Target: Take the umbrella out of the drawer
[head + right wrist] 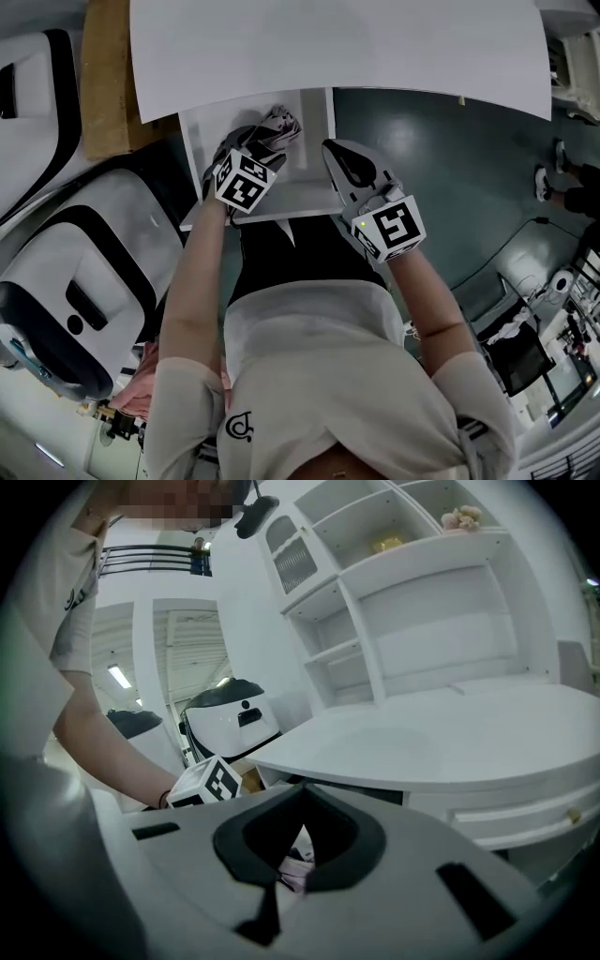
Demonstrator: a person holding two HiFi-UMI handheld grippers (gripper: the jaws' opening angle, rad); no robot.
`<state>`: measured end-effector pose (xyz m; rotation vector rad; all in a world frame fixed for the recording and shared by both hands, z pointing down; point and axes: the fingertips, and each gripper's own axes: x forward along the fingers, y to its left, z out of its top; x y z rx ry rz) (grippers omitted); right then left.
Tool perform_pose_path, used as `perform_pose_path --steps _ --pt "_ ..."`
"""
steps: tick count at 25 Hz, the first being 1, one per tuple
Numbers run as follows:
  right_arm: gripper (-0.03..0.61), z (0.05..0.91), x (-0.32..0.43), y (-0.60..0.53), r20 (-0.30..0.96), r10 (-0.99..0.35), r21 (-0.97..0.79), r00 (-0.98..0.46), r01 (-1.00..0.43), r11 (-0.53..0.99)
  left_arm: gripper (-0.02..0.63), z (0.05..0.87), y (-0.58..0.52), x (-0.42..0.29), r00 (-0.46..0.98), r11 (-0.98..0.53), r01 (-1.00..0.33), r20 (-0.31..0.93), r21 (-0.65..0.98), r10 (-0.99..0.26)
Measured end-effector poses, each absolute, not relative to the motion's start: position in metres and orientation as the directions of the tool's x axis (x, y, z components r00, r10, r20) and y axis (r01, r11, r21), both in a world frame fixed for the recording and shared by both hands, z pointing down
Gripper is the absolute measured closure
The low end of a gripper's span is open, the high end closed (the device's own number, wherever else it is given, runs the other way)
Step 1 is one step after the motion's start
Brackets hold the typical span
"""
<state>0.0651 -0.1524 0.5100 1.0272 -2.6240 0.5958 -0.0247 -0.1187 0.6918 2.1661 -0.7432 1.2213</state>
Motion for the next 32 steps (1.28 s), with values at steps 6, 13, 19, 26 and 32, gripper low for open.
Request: perform_pose_path --steps 6,13,19,26,32 --pt "0.572 0.533 0.068 -0.165 0.406 -0.582 -0.307 -0.705 -0.705 0.64 0.21 0.737 -0.126 -0.025 0.394 -0.661 -0.719 0.909 0.214 -0.135" --pt "0.572 0.55 0.081 -0.177 0.426 -0.595 -0.365 -0.682 -0.731 0.576 0.21 0.77 -0.126 -0.02 0.328 -0.649 -0.737 0.939 0.189 -0.1" --pt "0.572 0.556 0.089 -0.178 0.443 -0.605 -0.33 -0.662 -0.748 0.576 0.28 0.774 -0.131 -0.025 0.25 -0.647 -0.757 0.956 0.093 -0.156" --pt "0.572 0.556 0.092 -0.171 0.464 -0.609 -0.277 -0.644 -0.758 0.591 0.356 0.773 -0.13 -0.031 0.25 -0.619 -0.779 0.954 0.098 -0.164" --pt "0.572 0.54 0.095 -0.17 0.46 -0.633 -0.253 -0.623 -0.775 0.579 0.387 0.755 -0.131 -0.026 0.281 -0.614 -0.778 0.949 0.137 -0.143"
